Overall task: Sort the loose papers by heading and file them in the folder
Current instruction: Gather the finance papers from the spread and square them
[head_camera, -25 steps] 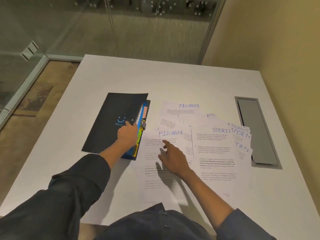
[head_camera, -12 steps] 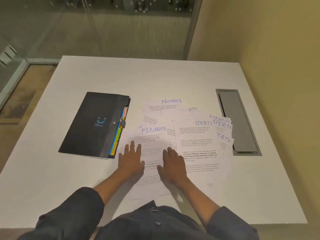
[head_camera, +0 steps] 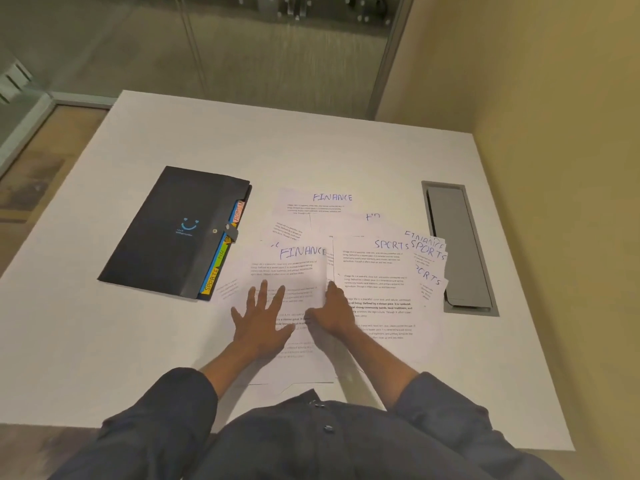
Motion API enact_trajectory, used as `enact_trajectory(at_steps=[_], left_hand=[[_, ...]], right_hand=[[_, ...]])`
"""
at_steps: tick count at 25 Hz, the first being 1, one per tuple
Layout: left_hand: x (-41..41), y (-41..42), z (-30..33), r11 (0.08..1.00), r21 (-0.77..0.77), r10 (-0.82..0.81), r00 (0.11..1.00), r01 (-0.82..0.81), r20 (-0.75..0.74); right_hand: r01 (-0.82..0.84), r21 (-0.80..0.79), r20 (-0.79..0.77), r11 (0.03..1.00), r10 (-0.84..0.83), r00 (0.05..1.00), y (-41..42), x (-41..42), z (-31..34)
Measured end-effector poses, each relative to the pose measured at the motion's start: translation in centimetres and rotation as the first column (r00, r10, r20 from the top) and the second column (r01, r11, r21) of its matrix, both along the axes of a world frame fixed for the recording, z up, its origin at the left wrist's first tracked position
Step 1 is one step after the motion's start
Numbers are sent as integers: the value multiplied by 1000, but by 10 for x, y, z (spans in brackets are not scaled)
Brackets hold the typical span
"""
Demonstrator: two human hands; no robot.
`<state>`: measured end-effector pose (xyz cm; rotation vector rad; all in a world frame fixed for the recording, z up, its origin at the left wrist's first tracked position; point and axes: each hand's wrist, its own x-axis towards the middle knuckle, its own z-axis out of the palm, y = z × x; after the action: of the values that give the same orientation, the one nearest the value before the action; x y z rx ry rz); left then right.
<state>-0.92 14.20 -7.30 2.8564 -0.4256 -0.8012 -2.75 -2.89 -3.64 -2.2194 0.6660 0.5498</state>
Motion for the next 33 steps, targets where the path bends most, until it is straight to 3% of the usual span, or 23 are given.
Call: enact_trajectory(at_steps=[4, 8, 11, 15, 18, 22, 25, 30, 33], left_hand=[[-1, 5, 1, 999, -49, 3, 1000, -3, 0], [4, 7, 11, 971, -237, 31, 1000, -29, 6], [6, 10, 16, 915, -390, 151, 983, -99, 105], [7, 28, -2, 928, -296, 273, 953, -226, 131], [4, 37, -13, 966, -146, 231, 965, -212, 125], [1, 34, -18, 990, 3, 143, 984, -144, 105], [10, 27, -14, 992, 23, 123, 987, -126, 102], [27, 11, -3, 990, -2, 143, 986, -143, 88], [32, -8, 15, 953, -273, 158, 985, -133, 74]], right_hand=[[149, 145, 26, 978, -154, 988, -13, 0, 9], [155, 51, 109, 987, -160, 981, -22, -4, 15], [181, -16, 204, 983, -174, 963, -40, -7, 22], [323, -14, 317, 946, -302, 899, -76, -19, 28], [476, 18, 366, 879, -449, 815, -111, -32, 31], [598, 203, 358, 775, -628, 691, -150, -49, 36], [586, 325, 324, 742, -670, 668, -163, -58, 44], [533, 413, 260, 738, -657, 707, -163, -53, 39], [512, 473, 244, 717, -665, 706, -155, -43, 40]])
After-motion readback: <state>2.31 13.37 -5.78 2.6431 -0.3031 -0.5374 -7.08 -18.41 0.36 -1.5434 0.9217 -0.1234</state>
